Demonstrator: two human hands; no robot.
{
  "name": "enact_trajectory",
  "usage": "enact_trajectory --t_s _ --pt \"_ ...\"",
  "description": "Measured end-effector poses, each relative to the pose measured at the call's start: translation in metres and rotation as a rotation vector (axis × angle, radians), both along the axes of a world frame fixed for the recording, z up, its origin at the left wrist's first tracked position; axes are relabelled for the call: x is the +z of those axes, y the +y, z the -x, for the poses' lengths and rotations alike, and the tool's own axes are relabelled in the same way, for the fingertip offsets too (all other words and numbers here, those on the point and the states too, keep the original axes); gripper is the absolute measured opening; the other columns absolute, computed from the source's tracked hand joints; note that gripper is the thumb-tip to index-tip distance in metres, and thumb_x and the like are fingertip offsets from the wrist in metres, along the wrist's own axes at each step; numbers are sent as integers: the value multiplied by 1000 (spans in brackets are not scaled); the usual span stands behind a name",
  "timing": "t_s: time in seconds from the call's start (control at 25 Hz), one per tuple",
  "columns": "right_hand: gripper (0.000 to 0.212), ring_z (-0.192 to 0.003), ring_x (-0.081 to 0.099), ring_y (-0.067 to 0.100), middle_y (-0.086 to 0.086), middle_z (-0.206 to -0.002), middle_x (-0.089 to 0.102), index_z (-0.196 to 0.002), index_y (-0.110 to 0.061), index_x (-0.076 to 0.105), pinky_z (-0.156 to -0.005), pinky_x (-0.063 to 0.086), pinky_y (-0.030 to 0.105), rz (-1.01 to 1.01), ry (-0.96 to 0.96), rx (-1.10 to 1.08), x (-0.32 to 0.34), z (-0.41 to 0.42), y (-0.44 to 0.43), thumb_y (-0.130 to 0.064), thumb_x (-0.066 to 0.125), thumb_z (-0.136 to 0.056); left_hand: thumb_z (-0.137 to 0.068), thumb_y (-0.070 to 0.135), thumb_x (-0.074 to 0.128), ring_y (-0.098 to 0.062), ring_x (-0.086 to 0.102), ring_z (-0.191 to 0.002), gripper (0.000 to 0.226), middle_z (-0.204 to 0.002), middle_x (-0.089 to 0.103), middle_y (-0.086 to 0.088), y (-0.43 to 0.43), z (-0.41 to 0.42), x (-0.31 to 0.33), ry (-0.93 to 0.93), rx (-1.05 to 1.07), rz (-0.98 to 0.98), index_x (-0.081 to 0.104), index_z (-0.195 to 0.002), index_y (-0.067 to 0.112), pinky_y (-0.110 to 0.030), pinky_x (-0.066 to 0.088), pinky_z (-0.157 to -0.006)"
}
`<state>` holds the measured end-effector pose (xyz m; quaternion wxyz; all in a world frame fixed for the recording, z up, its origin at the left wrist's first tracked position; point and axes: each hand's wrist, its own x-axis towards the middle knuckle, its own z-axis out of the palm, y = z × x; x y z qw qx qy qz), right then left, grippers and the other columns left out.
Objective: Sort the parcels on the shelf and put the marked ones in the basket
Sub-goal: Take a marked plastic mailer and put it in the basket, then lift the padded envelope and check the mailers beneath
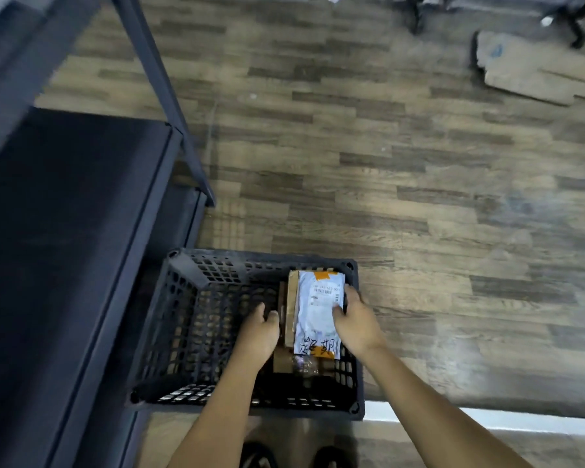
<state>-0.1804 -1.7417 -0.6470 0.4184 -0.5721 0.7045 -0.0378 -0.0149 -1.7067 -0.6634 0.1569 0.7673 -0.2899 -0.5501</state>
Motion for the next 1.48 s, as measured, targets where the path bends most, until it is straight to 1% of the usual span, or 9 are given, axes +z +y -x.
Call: enact_trajectory --t_s 0.2,0.32,0.4,0.56,0.68,0.8,0.88,1.12,1.48 --pt "53 -140 29 18 2 -156 19 -149 -12 22 -106 28 24 135 -35 213 142 -57 -11 -24 39 -100 -101 37 32 -19 24 -144 53 -158 22 2 11 -45 137 -77 -6 109 21 -150 19 -32 25 -113" --pt "51 -140 28 16 2 -156 20 -148 -14 25 -110 28 26 199 -54 346 234 -102 -9 -25 39 -100 -101 35 34 -17 27 -143 53 -157 24 1 15 -77 234 -141 81 223 23 -150 17 -31 25 -114" --pt "51 -140 29 15 -1 -156 19 -148 -17 26 -110 30 27 220 -68 419 279 -127 1 -27 40 -100 -102 34 34 -17 26 -143 53 -157 23 0 23 -92 290 -206 96 290 23 -150 16 -32 25 -116" --pt "49 -131 41 14 -4 -153 24 -146 -22 28 -98 39 25 255 -94 549 369 -170 37 -30 40 -100 -102 34 32 -19 25 -144 54 -157 23 -2 74 -124 391 -289 158 377 20 -151 14 -32 25 -115" --pt "48 -129 42 14 -4 -150 30 -144 -21 31 -100 41 28 392 -143 723 416 -209 61 -34 40 -99 -101 40 29 -19 24 -144 56 -157 23 -1 120 -151 434 -406 210 400 21 -150 16 -32 25 -115" --pt "47 -128 44 18 0 -147 34 -142 -19 34 -99 41 33 436 -211 807 451 -244 95 -35 40 -98 -101 34 31 -25 41 -132 46 -146 41 -11 178 -166 463 -533 339 417 39 -139 9 -34 35 -108" --pt "48 -129 42 22 3 -146 36 -142 -17 36 -99 40 36 448 -256 901 471 -267 121 -35 40 -98 -100 27 31 -29 44 -128 40 -141 46 -14 217 -178 483 -598 443 418 44 -131 6 -34 37 -104" --pt "45 -125 46 27 12 -139 45 -135 -9 44 -98 39 33 523 -328 1087 521 -329 180 -26 47 -94 -98 28 33 -30 48 -118 41 -134 49 -15 292 -228 541 -746 606 416 46 -130 7 -33 39 -88" --pt "40 -122 50 27 13 -133 53 -128 -9 51 -99 42 34 514 -416 1191 551 -419 252 -22 51 -91 -98 33 33 -29 45 -126 46 -141 45 -13 334 -295 577 -840 594 397 41 -137 9 -38 38 -101"
